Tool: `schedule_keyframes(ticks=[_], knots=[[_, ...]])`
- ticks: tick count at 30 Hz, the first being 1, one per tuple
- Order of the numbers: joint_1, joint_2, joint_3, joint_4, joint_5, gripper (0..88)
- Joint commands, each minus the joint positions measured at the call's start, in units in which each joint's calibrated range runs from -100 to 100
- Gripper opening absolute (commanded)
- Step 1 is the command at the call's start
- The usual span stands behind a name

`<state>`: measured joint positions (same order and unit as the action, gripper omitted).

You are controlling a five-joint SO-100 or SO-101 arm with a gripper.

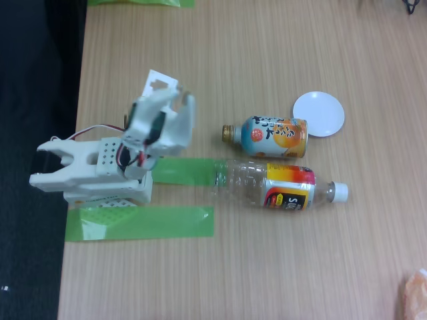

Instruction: Pick up the plastic bottle and stand it up on the white place

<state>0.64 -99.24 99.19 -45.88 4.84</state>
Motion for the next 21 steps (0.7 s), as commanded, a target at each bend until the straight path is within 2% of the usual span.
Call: schedule_keyframes(ticks=[1,6,21], knots=[[-0.3,0.3,0.2,5.0,-0.1,4.6],[-0.3,0.3,0.2,9.1,-0.5,4.9],[0.3,0.2,0.0,12.0,0.0,5.2]])
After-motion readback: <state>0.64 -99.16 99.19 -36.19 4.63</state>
